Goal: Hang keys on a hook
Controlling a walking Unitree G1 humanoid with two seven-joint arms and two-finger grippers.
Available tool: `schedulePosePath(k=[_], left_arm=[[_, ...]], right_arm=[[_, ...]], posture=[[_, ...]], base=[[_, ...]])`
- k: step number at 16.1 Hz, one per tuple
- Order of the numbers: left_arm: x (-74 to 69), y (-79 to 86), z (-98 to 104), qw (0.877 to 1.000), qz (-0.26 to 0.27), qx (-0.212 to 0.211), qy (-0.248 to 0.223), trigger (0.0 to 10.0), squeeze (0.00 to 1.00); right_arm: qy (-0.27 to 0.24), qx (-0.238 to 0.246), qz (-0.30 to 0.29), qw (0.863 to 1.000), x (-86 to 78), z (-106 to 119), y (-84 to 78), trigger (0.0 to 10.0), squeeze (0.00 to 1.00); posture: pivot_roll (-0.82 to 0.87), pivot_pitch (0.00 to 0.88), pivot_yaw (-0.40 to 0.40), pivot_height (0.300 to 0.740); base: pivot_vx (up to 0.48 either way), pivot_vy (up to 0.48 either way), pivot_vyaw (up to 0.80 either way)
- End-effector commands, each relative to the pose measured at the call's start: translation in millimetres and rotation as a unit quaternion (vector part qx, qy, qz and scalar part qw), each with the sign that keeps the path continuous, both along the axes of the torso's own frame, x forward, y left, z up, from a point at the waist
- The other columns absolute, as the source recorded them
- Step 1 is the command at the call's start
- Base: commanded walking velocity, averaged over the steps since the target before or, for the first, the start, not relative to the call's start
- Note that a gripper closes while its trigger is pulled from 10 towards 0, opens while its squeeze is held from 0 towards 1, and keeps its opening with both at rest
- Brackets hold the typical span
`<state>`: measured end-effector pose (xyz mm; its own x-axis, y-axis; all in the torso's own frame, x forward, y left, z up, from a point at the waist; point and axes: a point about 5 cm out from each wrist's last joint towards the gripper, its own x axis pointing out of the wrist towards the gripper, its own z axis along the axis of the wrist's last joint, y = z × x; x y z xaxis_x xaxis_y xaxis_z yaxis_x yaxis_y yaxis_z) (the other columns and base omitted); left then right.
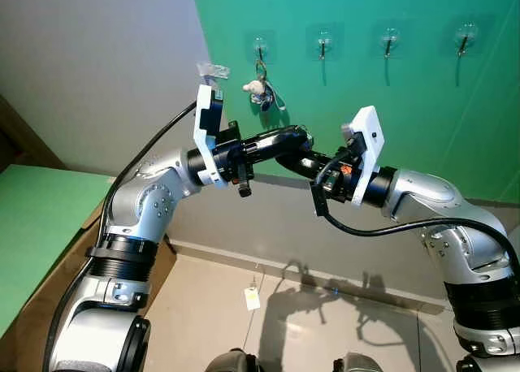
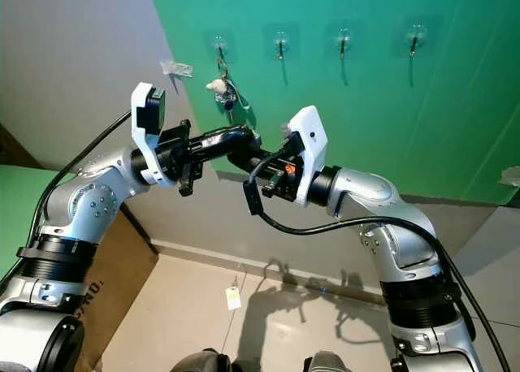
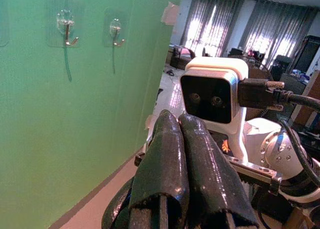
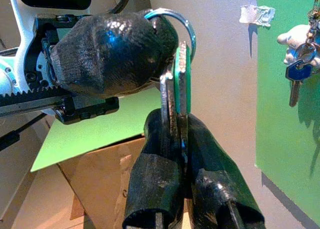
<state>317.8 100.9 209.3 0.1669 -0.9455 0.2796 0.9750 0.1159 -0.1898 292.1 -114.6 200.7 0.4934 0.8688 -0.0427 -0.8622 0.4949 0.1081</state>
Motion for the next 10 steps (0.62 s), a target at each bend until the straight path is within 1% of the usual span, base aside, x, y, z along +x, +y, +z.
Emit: schedulePosePath(k=[1, 5, 6, 7, 8, 10], left_arm=[[-2.6, 4.4, -1.5, 1.000, 0.003, 0.015, -0.006, 0.0, 0.00], [-0.3, 7.0, -1.5, 0.999, 0.022, 0.025, -0.011, 0.0, 0.00], [4.9, 8.8, -3.3, 0.998, 0.051, 0.039, -0.009, 10.0, 0.00], [8.1, 10.3, -4.5, 0.997, 0.067, 0.048, -0.002, 10.0, 0.76], [9.3, 10.9, -5.0, 0.996, 0.072, 0.058, -0.001, 10.0, 1.00], [9.6, 10.8, -5.8, 0.995, 0.073, 0.068, 0.000, 10.0, 1.00]], right_arm=[[-0.020, 0.007, -0.011, 1.000, 3.9, 9.2, -1.7, 0.0, 0.00], [-0.020, 0.007, -0.013, 1.000, 4.8, 8.0, -2.3, 0.0, 0.00], [-0.020, 0.008, -0.014, 1.000, 5.0, 8.0, -2.3, 0.0, 0.00], [-0.020, 0.008, -0.015, 1.000, 5.2, 7.9, -2.1, 0.0, 0.00], [-0.019, 0.009, -0.016, 1.000, 5.5, 7.7, -2.3, 0.0, 0.00], [-0.019, 0.009, -0.017, 1.000, 5.9, 7.0, -2.7, 0.0, 0.00]], posture=[[-0.24, 0.018, 0.135, 0.717], [-0.23, 0.020, 0.133, 0.717], [-0.23, 0.022, 0.133, 0.717], [-0.23, 0.023, 0.133, 0.717], [-0.23, 0.023, 0.133, 0.717], [-0.23, 0.023, 0.134, 0.717]], base=[[0.000, 0.000, 0.00], [0.000, 0.000, 0.00], [0.000, 0.000, 0.00], [0.000, 0.000, 0.00], [0.000, 0.000, 0.00], [0.000, 0.000, 0.00]])
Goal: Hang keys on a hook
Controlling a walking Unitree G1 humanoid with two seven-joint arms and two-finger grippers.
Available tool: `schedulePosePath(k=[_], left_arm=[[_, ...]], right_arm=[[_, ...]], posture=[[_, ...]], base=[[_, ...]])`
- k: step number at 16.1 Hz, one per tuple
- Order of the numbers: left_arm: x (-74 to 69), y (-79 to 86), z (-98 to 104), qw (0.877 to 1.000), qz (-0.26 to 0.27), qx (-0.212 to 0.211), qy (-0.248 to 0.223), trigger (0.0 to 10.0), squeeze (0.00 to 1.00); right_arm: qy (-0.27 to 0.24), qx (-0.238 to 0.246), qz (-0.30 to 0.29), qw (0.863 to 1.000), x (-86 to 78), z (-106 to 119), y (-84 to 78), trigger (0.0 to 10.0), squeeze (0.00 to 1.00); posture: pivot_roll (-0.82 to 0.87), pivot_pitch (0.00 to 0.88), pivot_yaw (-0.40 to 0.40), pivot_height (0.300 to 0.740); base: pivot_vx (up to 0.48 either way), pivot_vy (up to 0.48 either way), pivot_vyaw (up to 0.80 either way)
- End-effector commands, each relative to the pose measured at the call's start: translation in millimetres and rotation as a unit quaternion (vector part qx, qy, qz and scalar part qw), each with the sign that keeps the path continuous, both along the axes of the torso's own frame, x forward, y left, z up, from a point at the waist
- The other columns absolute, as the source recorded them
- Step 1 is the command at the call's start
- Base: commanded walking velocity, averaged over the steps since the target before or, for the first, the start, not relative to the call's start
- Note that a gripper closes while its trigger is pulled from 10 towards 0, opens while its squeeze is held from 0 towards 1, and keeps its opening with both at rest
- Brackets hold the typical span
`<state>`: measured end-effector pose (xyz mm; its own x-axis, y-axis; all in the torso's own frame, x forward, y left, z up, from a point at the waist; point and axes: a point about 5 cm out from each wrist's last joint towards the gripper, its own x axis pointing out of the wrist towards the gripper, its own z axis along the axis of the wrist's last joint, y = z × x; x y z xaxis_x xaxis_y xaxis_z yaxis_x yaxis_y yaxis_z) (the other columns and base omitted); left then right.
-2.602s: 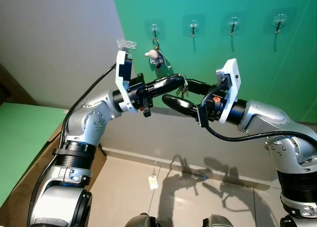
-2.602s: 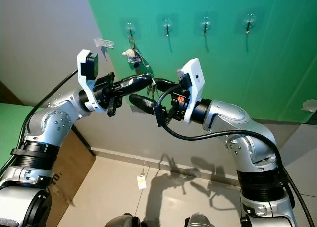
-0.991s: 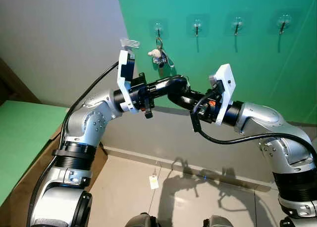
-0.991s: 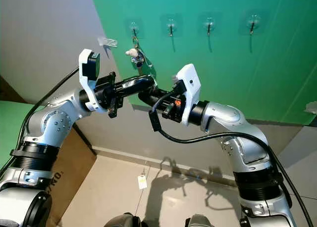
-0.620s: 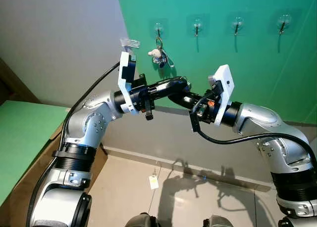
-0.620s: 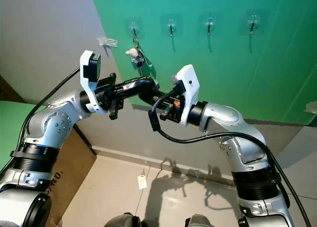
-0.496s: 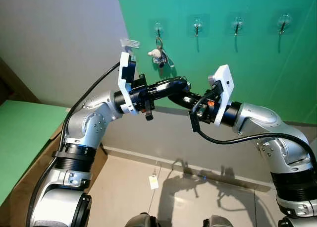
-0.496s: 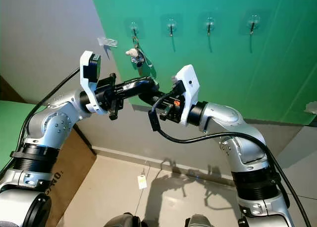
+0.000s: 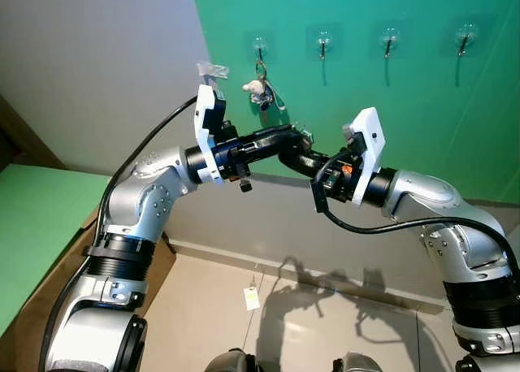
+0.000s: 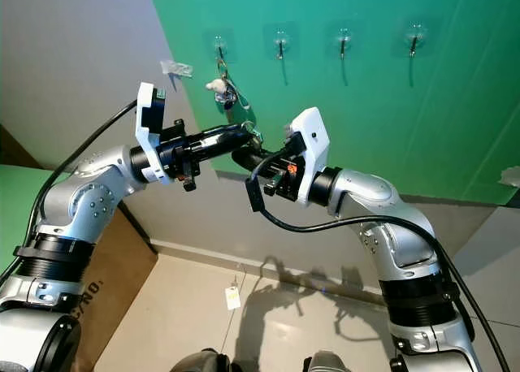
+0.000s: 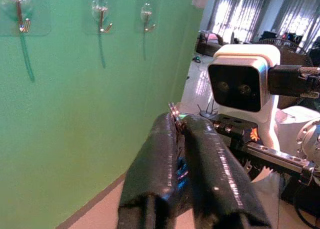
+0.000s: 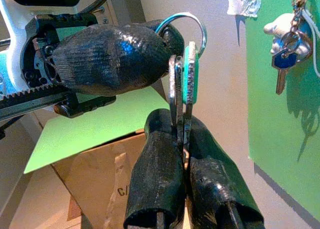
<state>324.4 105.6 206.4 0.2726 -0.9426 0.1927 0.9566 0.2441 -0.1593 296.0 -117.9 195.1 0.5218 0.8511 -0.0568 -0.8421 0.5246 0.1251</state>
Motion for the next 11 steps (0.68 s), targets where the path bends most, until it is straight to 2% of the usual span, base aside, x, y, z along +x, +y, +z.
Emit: schedulePosePath(k=[1, 5, 9, 10, 11], left_arm=[[4.9, 6.8, -4.1, 0.999, 0.024, 0.030, 0.010, 10.0, 1.00], [5.3, 7.7, -5.4, 0.999, 0.028, 0.043, 0.008, 10.0, 1.00], [9.7, 16.1, -5.2, 0.997, 0.054, 0.064, -0.004, 10.0, 1.00], [12.3, 17.1, -6.9, 0.996, 0.068, 0.065, -0.003, 10.0, 0.00], [12.2, 17.6, -8.9, 0.996, 0.071, 0.053, 0.008, 10.0, 0.00]], right_arm=[[-0.028, 0.011, -0.003, 1.000, 2.5, 11.4, 0.4, 0.0, 0.00], [-0.029, 0.013, -0.006, 0.999, 3.0, 11.1, 0.0, 0.0, 0.00], [-0.030, 0.016, -0.009, 0.999, 3.9, 10.7, -1.5, 0.0, 0.00], [-0.033, 0.020, -0.007, 0.999, 3.6, 11.9, -1.0, 0.0, 0.00], [-0.040, 0.023, 0.002, 0.999, 1.8, 14.8, 0.0, 0.0, 0.00]], posture=[[-0.23, 0.020, 0.136, 0.717], [-0.23, 0.014, 0.137, 0.717], [-0.23, 0.003, 0.137, 0.717], [-0.23, 0.002, 0.138, 0.717], [-0.23, 0.001, 0.139, 0.717]], base=[[0.000, 0.000, 0.00], [0.000, 0.000, 0.00], [0.000, 0.000, 0.00], [0.000, 0.000, 0.00], [0.000, 0.000, 0.00]])
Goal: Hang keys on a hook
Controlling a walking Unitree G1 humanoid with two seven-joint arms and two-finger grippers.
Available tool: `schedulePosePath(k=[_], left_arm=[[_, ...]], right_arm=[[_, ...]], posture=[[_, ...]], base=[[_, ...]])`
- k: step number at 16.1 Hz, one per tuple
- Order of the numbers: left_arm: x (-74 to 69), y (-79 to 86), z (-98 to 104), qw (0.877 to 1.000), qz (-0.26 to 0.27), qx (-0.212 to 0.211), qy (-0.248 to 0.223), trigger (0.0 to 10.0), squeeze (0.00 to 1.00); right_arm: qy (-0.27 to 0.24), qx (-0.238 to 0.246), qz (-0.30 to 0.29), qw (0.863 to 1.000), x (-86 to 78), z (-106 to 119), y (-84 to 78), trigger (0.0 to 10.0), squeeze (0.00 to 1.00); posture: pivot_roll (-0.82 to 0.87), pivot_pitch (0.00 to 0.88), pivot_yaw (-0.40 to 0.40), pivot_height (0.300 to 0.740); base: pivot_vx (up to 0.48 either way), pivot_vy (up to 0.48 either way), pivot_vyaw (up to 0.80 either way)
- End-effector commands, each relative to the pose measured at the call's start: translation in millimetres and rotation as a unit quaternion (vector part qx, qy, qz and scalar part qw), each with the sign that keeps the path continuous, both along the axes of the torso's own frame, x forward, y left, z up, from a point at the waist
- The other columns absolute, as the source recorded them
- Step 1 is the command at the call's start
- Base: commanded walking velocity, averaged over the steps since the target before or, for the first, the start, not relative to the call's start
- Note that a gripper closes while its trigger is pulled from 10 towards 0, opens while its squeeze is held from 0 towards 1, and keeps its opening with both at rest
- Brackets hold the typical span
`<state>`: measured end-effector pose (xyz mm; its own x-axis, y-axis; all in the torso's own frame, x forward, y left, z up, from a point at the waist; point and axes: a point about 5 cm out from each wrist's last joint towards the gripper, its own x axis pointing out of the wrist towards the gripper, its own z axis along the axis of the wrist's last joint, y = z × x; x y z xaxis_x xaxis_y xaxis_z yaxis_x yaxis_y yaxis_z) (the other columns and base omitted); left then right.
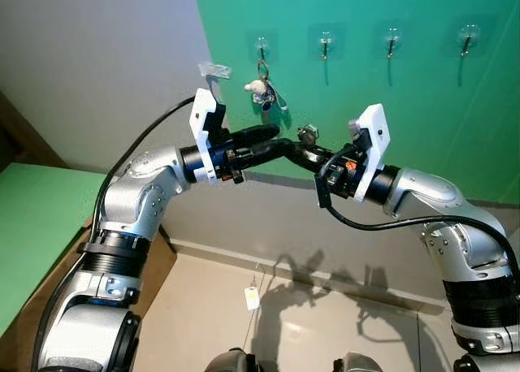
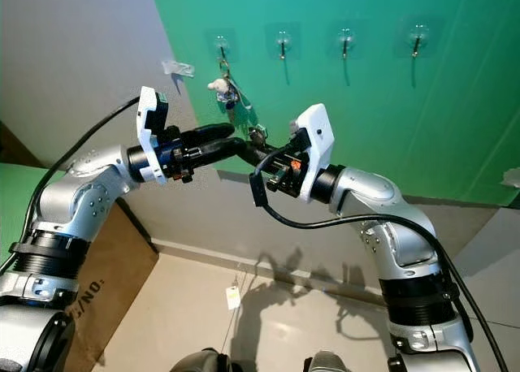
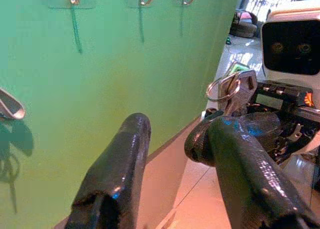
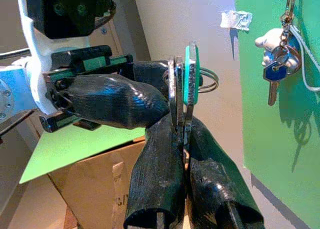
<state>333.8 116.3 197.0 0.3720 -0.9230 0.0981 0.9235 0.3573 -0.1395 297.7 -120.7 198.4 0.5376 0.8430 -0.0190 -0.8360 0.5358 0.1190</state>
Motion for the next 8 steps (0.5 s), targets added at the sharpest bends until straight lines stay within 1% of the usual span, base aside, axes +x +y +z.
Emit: schedulePosePath(k=[1, 4, 5, 6, 7, 8], left_arm=[[2.8, 8.0, -0.3, 1.000, 0.021, -0.004, 0.007, 10.0, 0.00], [-1.3, 18.0, -11.4, 0.998, 0.040, -0.027, 0.033, 10.0, 0.00], [-4.1, 20.0, -17.0, 0.998, 0.047, -0.024, 0.038, 10.0, 0.00], [-6.8, 21.2, -21.6, 0.997, 0.051, -0.022, 0.044, 10.0, 0.00], [-8.4, 22.0, -23.6, 0.997, 0.053, -0.023, 0.047, 10.0, 0.00], [-9.3, 22.2, -24.4, 0.997, 0.054, -0.023, 0.048, 10.0, 0.00]], right_arm=[[-0.029, 0.006, 0.011, 1.000, 0.0, 11.7, 2.7, 0.0, 0.00], [-0.030, -0.008, 0.001, 1.000, 1.6, 8.4, -1.2, 0.0, 0.00], [-0.034, -0.024, -0.003, 0.999, 2.1, 5.4, -2.7, 0.0, 0.00], [-0.046, -0.064, -0.010, 0.997, 4.7, -0.3, -6.1, 0.0, 0.00], [-0.069, -0.123, -0.021, 0.990, 9.0, -7.3, -10.7, 0.0, 0.00], [-0.095, -0.182, -0.034, 0.978, 14.0, -13.6, -15.6, 0.0, 0.00]], posture=[[-0.23, 0.001, 0.139, 0.717], [-0.24, 0.000, 0.139, 0.717], [-0.23, 0.000, 0.137, 0.717], [-0.23, 0.002, 0.136, 0.717], [-0.23, 0.003, 0.134, 0.717], [-0.22, 0.006, 0.131, 0.717]], base=[[0.000, 0.000, 0.00], [0.000, 0.000, 0.00], [0.000, 0.000, 0.00], [0.000, 0.000, 0.00], [0.000, 0.000, 0.00], [0.000, 0.000, 0.00]])
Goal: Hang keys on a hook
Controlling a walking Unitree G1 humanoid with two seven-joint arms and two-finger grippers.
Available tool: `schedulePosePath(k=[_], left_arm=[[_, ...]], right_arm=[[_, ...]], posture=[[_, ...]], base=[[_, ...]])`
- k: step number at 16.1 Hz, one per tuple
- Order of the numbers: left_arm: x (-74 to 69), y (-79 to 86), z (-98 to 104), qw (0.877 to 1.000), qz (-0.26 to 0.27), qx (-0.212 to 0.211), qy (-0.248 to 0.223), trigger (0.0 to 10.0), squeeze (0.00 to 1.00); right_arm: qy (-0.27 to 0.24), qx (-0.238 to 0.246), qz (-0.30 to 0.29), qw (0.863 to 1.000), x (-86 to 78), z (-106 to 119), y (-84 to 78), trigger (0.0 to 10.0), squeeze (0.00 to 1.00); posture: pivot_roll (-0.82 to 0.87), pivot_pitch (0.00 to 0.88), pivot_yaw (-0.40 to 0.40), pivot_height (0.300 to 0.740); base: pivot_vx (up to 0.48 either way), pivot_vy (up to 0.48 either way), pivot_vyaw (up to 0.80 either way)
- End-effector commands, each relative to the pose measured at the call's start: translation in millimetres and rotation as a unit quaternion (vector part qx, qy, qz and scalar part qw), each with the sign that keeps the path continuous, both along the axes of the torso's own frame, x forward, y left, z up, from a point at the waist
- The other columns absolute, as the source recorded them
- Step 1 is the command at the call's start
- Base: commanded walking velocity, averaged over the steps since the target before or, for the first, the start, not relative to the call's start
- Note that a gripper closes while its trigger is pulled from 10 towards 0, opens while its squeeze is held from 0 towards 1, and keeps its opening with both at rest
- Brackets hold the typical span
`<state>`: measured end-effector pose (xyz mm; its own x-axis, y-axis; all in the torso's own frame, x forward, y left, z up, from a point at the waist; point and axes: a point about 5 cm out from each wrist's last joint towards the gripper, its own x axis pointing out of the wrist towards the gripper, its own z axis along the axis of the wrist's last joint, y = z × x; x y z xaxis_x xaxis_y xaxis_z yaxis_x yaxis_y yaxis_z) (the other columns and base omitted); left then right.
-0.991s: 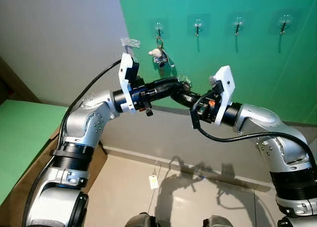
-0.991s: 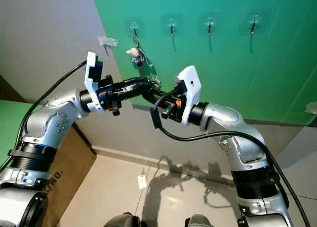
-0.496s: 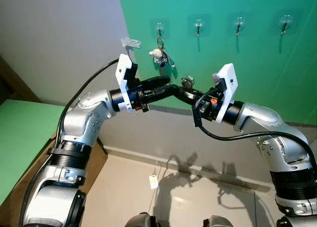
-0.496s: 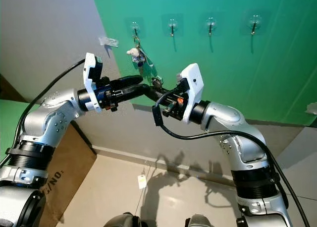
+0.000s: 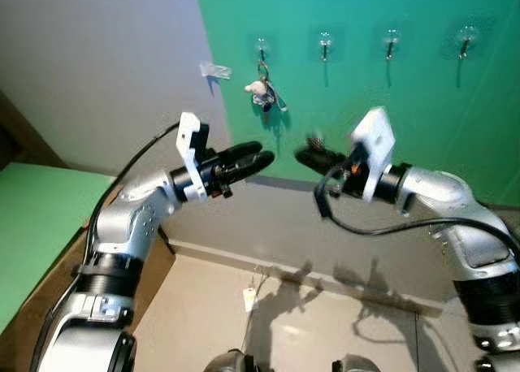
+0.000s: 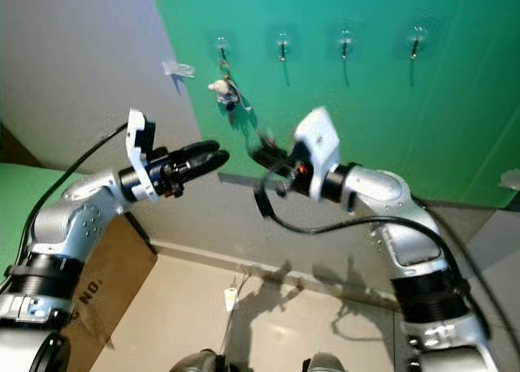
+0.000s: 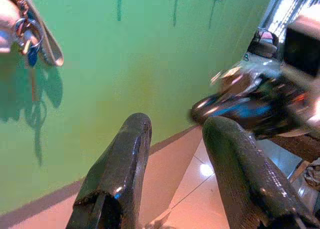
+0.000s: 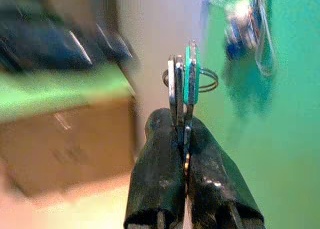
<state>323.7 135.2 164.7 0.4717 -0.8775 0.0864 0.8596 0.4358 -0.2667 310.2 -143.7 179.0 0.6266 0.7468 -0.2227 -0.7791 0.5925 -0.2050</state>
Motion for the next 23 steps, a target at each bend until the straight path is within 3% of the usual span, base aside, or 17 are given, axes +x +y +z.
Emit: schedulePosePath(k=[1, 3, 4, 5, 8, 9, 10, 11, 12, 14, 15, 16, 17, 19, 20, 22, 23], left_arm=[[0.2, 3.3, 7.4, 1.000, 0.006, 0.001, -0.012, 10.0, 0.00], [-4.3, -0.3, -8.1, 0.998, 0.038, 0.054, -0.011, 10.0, 0.00], [-1.3, -2.5, -23.6, 0.986, 0.106, 0.127, -0.032, 10.0, 0.00], [-0.6, -3.7, -30.5, 0.976, 0.133, 0.165, -0.051, 10.0, 0.00], [-1.0, -6.3, -36.0, 0.965, 0.186, 0.174, -0.059, 10.0, 0.00], [-3.0, -9.3, -39.4, 0.963, 0.199, 0.174, -0.058, 10.0, 0.00], [-3.7, -10.6, -40.6, 0.962, 0.199, 0.176, -0.058, 10.0, 0.00], [-6.8, -15.2, -46.4, 0.961, 0.192, 0.190, -0.064, 10.0, 0.00], [-10.4, -19.0, -52.7, 0.960, 0.181, 0.205, -0.066, 10.0, 0.00], [-14.0, -22.0, -58.5, 0.960, 0.167, 0.215, -0.061, 10.0, 0.00], [-17.3, -23.6, -63.2, 0.961, 0.149, 0.227, -0.059, 10.0, 0.00], [-18.3, -24.0, -64.7, 0.960, 0.143, 0.232, -0.059, 10.0, 0.00], [-18.3, -23.5, -65.8, 0.960, 0.139, 0.236, -0.060, 10.0, 0.00], [-15.5, -22.2, -64.2, 0.958, 0.138, 0.241, -0.067, 10.0, 0.00], [-14.3, -21.8, -63.5, 0.958, 0.139, 0.243, -0.070, 10.0, 0.00], [-10.4, -21.7, -60.7, 0.954, 0.140, 0.251, -0.082, 10.0, 0.00], [-10.2, -21.9, -60.5, 0.954, 0.140, 0.252, -0.083, 10.0, 0.00]], right_arm=[[-0.034, -0.033, 0.007, 0.999, 4.0, 3.2, 5.0, 0.0, 0.00], [-0.110, -0.141, -0.039, 0.983, 15.6, -7.4, -3.8, 0.0, 0.00], [-0.136, -0.147, -0.063, 0.978, 18.2, -10.3, -4.1, 0.0, 0.00], [-0.151, -0.148, -0.076, 0.974, 19.9, -10.5, -4.5, 0.0, 0.00], [-0.224, -0.204, -0.093, 0.948, 25.4, -8.9, -8.0, 0.0, 0.00], [-0.342, -0.341, -0.064, 0.874, 30.0, -4.9, -13.4, 0.0, 0.00], [-0.374, -0.377, -0.049, 0.846, 30.7, -3.6, -14.5, 0.0, 0.00], [-0.429, -0.431, -0.023, 0.793, 32.5, -1.9, -17.6, 0.0, 0.00], [-0.455, -0.439, -0.014, 0.774, 32.6, 0.6, -18.0, 0.0, 0.00], [-0.493, -0.436, 0.000, 0.753, 31.2, 5.4, -15.0, 0.0, 0.00], [-0.561, -0.423, 0.023, 0.712, 29.9, 14.8, -10.5, 0.0, 0.00], [-0.589, -0.415, 0.033, 0.693, 29.4, 18.1, -9.0, 0.0, 0.00], [-0.637, -0.399, 0.059, 0.657, 26.5, 24.8, -6.0, 0.0, 0.00], [-0.669, -0.403, 0.102, 0.616, 25.6, 29.9, -8.2, 0.0, 0.00], [-0.672, -0.404, 0.107, 0.612, 26.6, 31.8, -9.7, 0.0, 0.00], [-0.729, -0.381, 0.093, 0.561, 29.8, 55.7, -9.0, 0.0, 0.00], [-0.741, -0.375, 0.088, 0.550, 29.8, 60.1, -8.3, 0.0, 0.00]], posture=[[-0.22, 0.006, 0.131, 0.717], [-0.22, 0.011, 0.128, 0.717], [-0.21, 0.015, 0.131, 0.717], [-0.21, 0.015, 0.131, 0.717], [-0.21, 0.020, 0.137, 0.717], [-0.21, 0.020, 0.137, 0.717], [-0.21, 0.020, 0.136, 0.717], [-0.21, 0.020, 0.136, 0.717], [-0.21, 0.020, 0.135, 0.717], [-0.21, 0.022, 0.137, 0.717], [-0.21, 0.023, 0.137, 0.717], [-0.21, 0.023, 0.137, 0.717], [-0.22, 0.023, 0.140, 0.717], [-0.22, 0.025, 0.141, 0.717], [-0.22, 0.025, 0.141, 0.717], [-0.22, 0.024, 0.143, 0.717], [-0.22, 0.024, 0.143, 0.717]], base=[[0.000, 0.000, 0.00], [0.000, 0.000, 0.00], [0.000, 0.000, 0.00], [0.000, 0.000, 0.00], [0.000, 0.000, 0.00], [0.000, 0.000, 0.00], [0.000, 0.000, 0.00], [0.000, 0.000, 0.00], [0.000, 0.000, 0.00], [0.000, 0.000, 0.00], [0.000, 0.000, 0.00], [0.000, 0.000, 0.00], [0.000, 0.000, 0.00], [0.000, 0.000, 0.00], [0.000, 0.000, 0.00], [0.000, 0.000, 0.00], [0.000, 0.000, 0.00]])
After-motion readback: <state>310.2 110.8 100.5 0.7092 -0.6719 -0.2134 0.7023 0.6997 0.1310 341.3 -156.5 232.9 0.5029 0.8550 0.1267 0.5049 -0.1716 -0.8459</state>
